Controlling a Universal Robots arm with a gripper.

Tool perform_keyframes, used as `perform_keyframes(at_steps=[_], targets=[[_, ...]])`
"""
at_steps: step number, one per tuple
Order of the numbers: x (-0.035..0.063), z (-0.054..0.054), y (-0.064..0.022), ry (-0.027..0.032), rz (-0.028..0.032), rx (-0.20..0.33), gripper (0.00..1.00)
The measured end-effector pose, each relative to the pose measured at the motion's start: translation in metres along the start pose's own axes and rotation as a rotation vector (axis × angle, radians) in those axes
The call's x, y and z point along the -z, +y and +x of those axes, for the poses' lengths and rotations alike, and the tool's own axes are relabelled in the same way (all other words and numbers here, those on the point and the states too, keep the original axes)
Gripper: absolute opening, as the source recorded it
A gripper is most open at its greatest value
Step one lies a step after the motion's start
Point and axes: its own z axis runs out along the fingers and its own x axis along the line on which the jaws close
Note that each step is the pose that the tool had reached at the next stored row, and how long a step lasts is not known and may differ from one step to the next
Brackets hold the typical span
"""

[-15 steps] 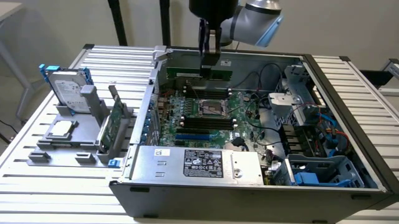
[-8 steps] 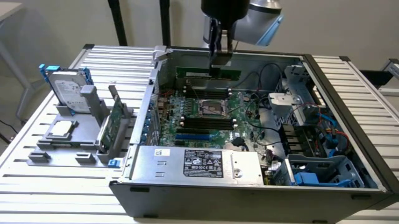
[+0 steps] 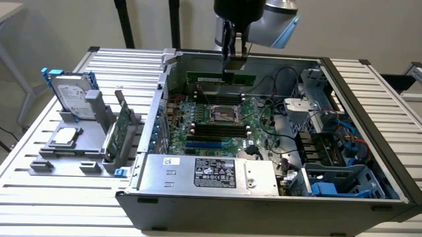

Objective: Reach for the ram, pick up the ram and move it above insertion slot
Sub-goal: 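Pick up the ram and move it above insertion slot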

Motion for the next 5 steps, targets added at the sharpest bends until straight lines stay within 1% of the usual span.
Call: perform_keyframes(at_steps=[5], targets=[[0.0, 0.0, -0.0001, 0.0, -0.0016, 0.0, 0.13]])
